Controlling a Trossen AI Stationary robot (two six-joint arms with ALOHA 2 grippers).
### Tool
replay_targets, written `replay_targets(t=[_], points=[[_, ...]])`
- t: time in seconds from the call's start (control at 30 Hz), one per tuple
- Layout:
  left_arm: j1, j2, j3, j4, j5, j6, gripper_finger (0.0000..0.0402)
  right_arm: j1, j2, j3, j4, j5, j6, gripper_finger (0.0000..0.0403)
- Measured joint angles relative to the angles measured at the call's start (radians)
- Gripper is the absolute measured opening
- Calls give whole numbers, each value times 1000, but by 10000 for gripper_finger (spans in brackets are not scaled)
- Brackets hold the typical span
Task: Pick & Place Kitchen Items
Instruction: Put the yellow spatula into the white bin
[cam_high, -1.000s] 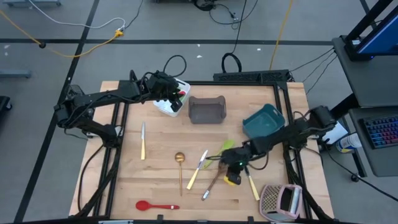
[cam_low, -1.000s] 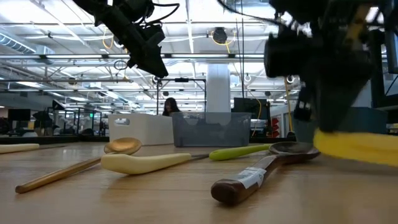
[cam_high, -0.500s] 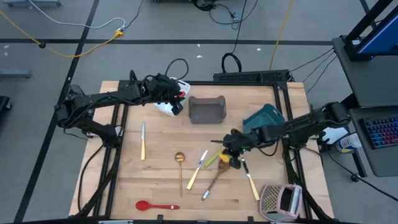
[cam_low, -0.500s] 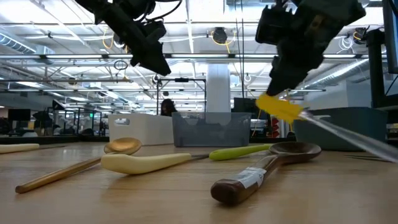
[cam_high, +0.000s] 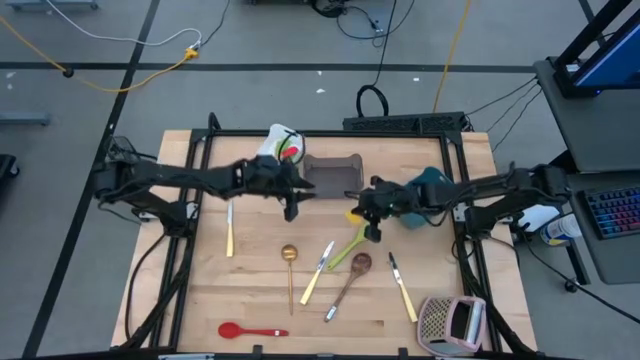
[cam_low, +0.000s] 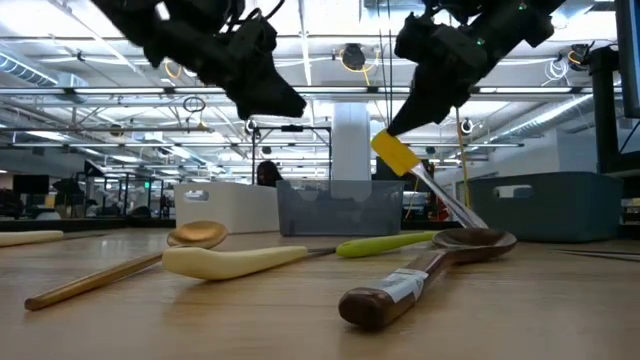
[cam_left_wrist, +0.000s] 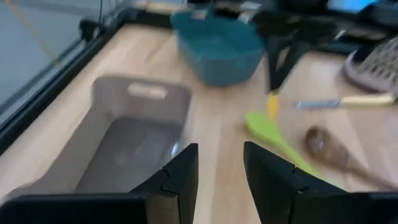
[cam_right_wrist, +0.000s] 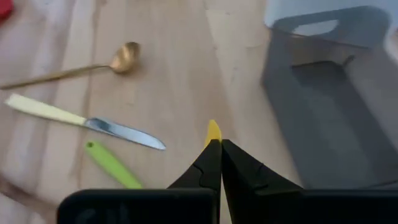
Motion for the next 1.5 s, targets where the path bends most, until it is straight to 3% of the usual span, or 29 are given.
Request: replay_targets(t=[0.2,0.57,0.97,1.23,1.5], points=[[-48,127,-123,392,0,-65,134,-60,-10,0,41,-4,-53,0],[-54,413,-82,793,-47,-127,134,-114,-11,0,186,-8,-136,0],[-53,464,46,787,-47,-35,133,-135,-10,0,212,-61,-153,0],[-52,464,49,718,-50,-40,91,-135,-10,0,204,-56,-174,0],[-48,464,49,702,-65,-18,88,-136,-10,0,200,-53,-175,0]])
